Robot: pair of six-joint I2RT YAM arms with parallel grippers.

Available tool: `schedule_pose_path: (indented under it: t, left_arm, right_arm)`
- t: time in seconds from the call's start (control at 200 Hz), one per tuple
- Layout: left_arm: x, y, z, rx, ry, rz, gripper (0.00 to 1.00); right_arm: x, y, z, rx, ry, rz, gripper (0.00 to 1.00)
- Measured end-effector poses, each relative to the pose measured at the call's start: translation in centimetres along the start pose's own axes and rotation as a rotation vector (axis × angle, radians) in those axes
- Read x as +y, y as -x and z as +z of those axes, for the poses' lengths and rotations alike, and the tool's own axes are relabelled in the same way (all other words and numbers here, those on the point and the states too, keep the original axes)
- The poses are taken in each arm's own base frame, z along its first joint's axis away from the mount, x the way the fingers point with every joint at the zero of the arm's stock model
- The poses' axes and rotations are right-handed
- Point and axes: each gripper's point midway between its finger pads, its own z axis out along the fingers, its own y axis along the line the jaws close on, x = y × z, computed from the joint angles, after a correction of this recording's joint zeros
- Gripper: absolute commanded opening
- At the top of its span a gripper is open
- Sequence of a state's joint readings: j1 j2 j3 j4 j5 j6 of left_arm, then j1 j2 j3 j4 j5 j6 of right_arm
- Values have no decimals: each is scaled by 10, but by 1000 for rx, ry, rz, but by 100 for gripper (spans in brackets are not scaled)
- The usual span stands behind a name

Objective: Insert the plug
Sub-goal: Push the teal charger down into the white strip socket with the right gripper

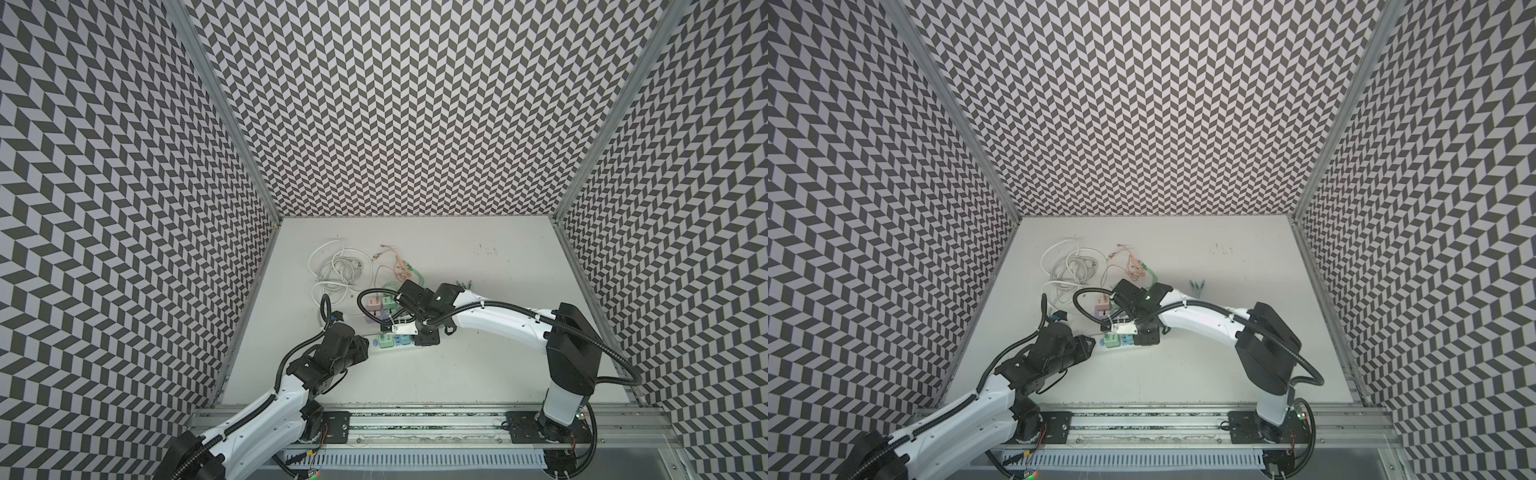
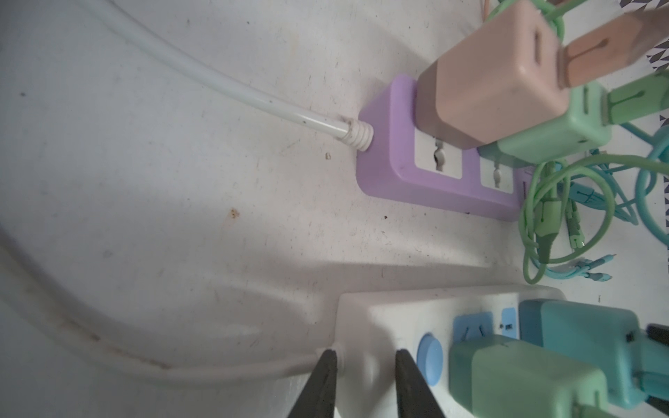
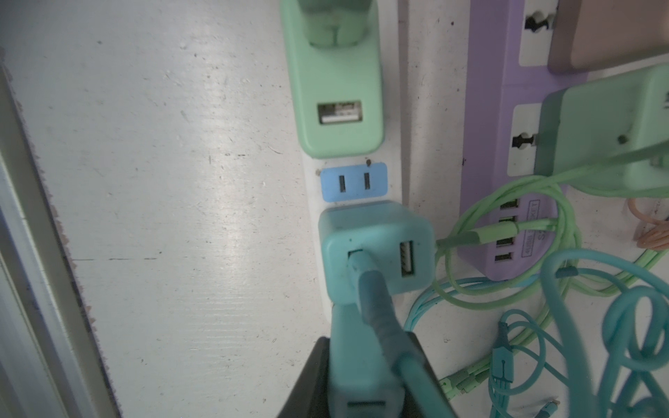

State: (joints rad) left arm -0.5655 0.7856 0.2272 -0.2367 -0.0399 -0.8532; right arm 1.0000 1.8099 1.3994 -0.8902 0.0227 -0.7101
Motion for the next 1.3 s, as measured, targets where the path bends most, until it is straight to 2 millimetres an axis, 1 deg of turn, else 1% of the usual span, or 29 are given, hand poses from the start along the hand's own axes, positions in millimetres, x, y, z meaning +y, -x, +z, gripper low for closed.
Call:
schedule_pose_path:
  t: [0.31, 0.631, 0.961, 1.061, 1.297]
  left_arm:
    - [1, 1, 0, -2, 2, -2, 31]
    - [1, 1, 0, -5, 2, -4, 31]
    - [0, 2, -1, -10, -5, 4, 31]
    - [-1, 3, -2, -15, -11, 12, 29]
    - [-4, 5, -3, -26, -23, 21, 28]
  right_arm:
    - [5, -1, 0, 10, 14, 10, 9]
    - [5, -1, 2, 7, 14, 16, 10]
    - [3, 1, 7, 27, 18, 18, 16]
    - [1, 3, 8, 32, 18, 24, 16]
    - [0, 5, 9, 53, 20, 30, 19]
